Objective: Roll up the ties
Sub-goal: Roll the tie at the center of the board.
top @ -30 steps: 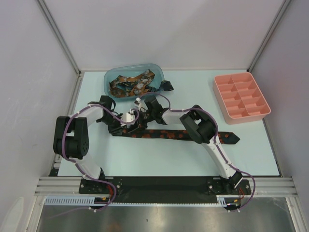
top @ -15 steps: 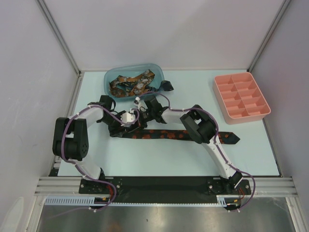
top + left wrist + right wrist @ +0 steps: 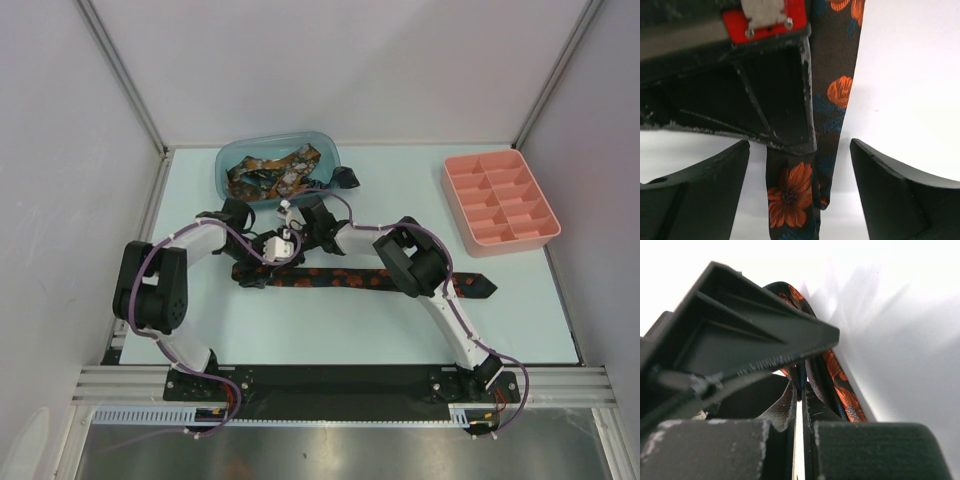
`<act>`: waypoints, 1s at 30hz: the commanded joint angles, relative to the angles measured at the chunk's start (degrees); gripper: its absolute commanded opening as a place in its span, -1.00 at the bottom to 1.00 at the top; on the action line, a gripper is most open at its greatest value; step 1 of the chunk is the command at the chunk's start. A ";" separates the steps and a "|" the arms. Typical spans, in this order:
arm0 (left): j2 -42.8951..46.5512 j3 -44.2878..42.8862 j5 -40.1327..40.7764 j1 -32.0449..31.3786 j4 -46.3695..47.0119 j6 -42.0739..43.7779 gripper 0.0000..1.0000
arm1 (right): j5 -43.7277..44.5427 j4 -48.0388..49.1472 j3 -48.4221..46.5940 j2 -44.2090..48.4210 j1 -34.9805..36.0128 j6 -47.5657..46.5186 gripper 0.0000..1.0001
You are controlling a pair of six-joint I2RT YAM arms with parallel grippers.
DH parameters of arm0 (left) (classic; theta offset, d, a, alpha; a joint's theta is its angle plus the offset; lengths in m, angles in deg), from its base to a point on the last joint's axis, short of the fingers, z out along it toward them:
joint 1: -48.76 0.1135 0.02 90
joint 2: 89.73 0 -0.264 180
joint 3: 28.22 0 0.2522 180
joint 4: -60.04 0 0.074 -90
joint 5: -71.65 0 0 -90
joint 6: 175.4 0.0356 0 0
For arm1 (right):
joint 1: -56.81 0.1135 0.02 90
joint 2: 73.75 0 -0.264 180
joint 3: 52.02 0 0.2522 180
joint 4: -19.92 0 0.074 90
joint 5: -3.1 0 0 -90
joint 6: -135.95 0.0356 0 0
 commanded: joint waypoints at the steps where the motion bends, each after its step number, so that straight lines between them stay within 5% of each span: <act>1: -0.65 0.03 0.14 -1.15 2.59 -0.75 0.61 | -1.07 2.05 -1.77 1.27 -0.31 1.04 -1.00; 6: -1.10 0.21 1.37 -1.15 3.22 -1.55 0.09 | -1.51 2.32 -1.51 1.62 -0.31 1.66 -1.00; 14: -1.09 -1.19 -1.09 -0.09 1.29 -2.60 -0.27 | -1.60 0.12 -0.81 2.68 -0.83 0.87 -1.00; 19: -1.71 -2.51 -2.23 0.08 -0.21 -2.86 -0.22 | -0.64 -1.54 0.25 2.95 -1.36 -0.80 -1.00; 25: -0.22 -4.44 -3.02 3.77 -1.61 -3.22 0.37 | 0.95 -5.15 -0.63 0.92 -1.98 -5.46 -1.00; 30: 0.66 -6.03 -3.11 9.48 -5.83 2.48 0.47 | 1.12 -6.73 -1.15 0.04 -2.15 -7.13 -1.00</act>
